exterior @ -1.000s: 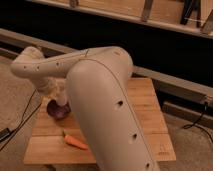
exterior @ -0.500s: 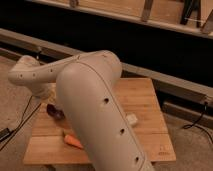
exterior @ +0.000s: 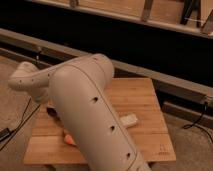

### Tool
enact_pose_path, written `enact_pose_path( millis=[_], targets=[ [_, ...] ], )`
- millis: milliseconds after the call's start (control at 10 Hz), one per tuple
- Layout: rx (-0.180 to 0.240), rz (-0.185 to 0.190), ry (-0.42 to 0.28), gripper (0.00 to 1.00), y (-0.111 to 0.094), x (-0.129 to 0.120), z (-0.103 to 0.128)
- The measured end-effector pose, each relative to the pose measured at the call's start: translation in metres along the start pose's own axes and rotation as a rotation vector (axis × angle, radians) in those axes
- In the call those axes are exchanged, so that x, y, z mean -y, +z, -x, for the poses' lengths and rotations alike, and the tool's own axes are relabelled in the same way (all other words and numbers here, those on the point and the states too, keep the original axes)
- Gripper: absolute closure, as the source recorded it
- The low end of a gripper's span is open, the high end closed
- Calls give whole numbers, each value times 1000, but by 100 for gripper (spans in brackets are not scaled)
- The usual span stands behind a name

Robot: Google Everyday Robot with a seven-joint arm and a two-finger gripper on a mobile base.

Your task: Place the ceramic cup in the ceramic bowl

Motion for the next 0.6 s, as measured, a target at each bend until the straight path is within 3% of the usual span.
enact_pose_path(
  millis=[300,400,500,600],
  targets=[
    [-20,16,8,56,9,-1,0],
    [-23,19,10,49,9,-1,0],
    [-25,20,9,36,9,-1,0],
    [-26,20,9,29,9,0,0]
  ],
)
